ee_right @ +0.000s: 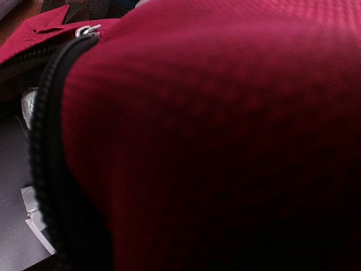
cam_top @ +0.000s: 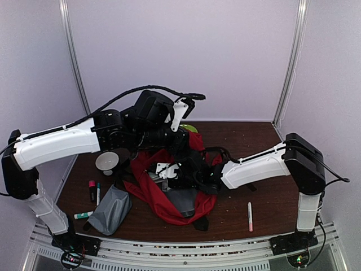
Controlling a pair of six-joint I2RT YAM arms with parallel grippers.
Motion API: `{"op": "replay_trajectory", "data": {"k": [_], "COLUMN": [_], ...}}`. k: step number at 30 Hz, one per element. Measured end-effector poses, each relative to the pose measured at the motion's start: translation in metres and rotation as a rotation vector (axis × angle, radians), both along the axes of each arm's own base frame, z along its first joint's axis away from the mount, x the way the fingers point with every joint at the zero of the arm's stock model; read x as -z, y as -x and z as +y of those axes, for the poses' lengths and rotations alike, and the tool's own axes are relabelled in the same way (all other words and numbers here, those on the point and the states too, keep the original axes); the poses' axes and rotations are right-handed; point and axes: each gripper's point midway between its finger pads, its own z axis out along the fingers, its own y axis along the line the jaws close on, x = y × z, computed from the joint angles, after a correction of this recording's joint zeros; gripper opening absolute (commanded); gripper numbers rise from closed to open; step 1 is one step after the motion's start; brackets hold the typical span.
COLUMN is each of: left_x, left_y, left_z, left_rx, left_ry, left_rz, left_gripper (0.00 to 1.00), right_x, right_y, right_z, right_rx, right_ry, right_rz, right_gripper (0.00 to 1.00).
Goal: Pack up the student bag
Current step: Adjust the book in the largest pocket of the bag, then place the largest pocket in the student bag.
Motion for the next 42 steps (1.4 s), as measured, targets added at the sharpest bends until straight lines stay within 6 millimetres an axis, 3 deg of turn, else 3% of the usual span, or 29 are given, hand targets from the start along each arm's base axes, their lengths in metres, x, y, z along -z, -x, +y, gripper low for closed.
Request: {"op": "replay_trajectory", "data": {"k": [6,14,19,23,27,31,35,38,42], "left_x": [0.003,0.002,0.004,0.009,0.024,0.037,0.048,0.065,0.097], "left_y": [-0.002,-0.010,-0.017,-0.018,-0.008,0.012,0.028,0.039,0.054], "left_z": [0.004,0.010,0.017,0.026,0.054,0.101,0.151,0.184,0.230], "left_rx": [-0.019,-0.055,-0.085,-0.123,-0.169,-0.235,-0.338,-0.414,-0.557], "left_ry": [-0.012,-0.015,-0.017,-0.029,-0.064,-0.096,-0.091,-0.089,-0.088], "left_rz": [-0.007,-0.016,-0.007,0.012,0.056,0.108,0.164,0.221,0.326], "left_gripper": [0.00,0.00,0.46,0.66,0.75,0.79,0.83,0.84,0.84], "right_x": [0.000,-0.032,-0.036,-0.039,-0.052,-0.053,-0.041,-0.038,-0.038], "right_y": [0.009,0.038,0.079,0.123,0.159,0.190,0.221,0.233,0.230], "right_z": [-0.006,-0.016,-0.024,-0.043,-0.062,-0.083,-0.109,-0.121,-0.127], "right_rx": [-0.021,-0.109,-0.262,-0.375,-0.455,-0.511,-0.549,-0.560,-0.544], "right_ry": [-0.005,-0.048,-0.032,-0.023,-0.022,0.009,0.051,0.062,0.051], "right_rz": [0.044,0.122,0.271,0.431,0.550,0.667,0.800,0.853,0.873], "right_gripper": [0.98,0.99,1.00,1.00,1.00,1.00,1.00,1.00,1.00]}}
